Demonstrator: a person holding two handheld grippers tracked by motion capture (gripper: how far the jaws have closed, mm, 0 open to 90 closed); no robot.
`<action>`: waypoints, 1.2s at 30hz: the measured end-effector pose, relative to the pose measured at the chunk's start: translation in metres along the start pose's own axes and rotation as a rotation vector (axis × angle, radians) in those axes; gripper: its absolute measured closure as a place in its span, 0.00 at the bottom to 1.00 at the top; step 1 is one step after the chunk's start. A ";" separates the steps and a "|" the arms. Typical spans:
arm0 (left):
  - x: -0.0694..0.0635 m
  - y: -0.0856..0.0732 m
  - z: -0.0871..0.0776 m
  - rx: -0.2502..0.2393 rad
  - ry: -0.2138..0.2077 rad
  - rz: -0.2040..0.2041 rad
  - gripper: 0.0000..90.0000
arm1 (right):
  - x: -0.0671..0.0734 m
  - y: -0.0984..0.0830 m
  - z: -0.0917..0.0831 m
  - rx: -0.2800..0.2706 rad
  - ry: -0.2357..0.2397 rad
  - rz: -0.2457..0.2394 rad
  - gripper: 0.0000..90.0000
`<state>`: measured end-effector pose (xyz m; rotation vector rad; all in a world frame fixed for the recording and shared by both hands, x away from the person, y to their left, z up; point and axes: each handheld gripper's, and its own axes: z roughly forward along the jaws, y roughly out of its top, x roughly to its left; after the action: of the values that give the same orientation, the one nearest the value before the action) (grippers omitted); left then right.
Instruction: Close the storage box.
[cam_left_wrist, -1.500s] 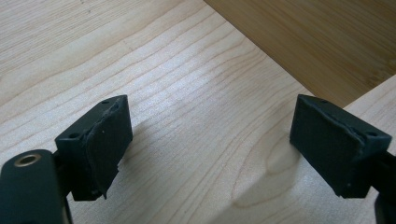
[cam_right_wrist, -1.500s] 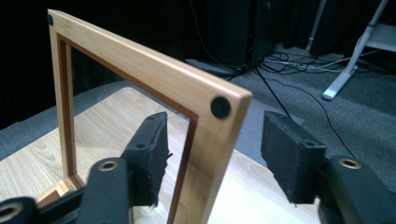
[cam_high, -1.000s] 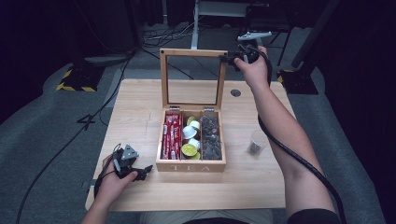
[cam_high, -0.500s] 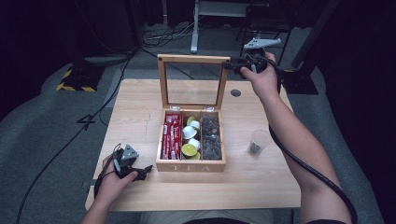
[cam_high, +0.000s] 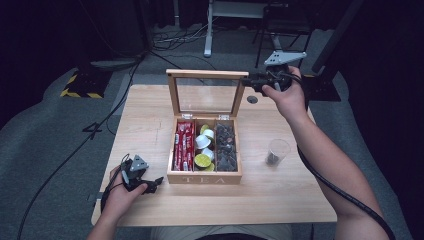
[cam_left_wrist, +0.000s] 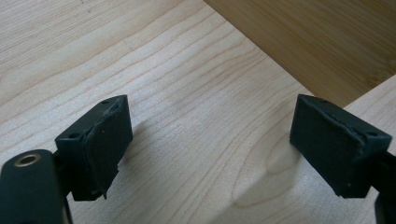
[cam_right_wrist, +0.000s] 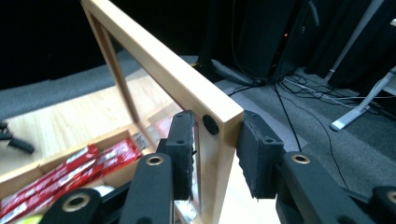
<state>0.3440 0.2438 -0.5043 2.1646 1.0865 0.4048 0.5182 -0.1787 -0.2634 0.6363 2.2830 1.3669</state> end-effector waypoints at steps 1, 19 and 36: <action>0.000 0.000 0.000 0.000 0.000 0.000 0.15 | 0.003 -0.001 0.000 0.006 0.006 0.000 0.72; 0.000 0.000 0.000 -0.001 0.002 -0.002 0.15 | 0.057 -0.033 -0.026 0.064 0.035 -0.068 0.67; -0.001 0.000 0.000 -0.001 0.005 -0.006 0.15 | 0.096 -0.075 -0.036 0.091 0.043 -0.084 0.62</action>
<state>0.3437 0.2431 -0.5043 2.1606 1.0946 0.4081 0.4073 -0.1809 -0.3248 0.5375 2.3890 1.2561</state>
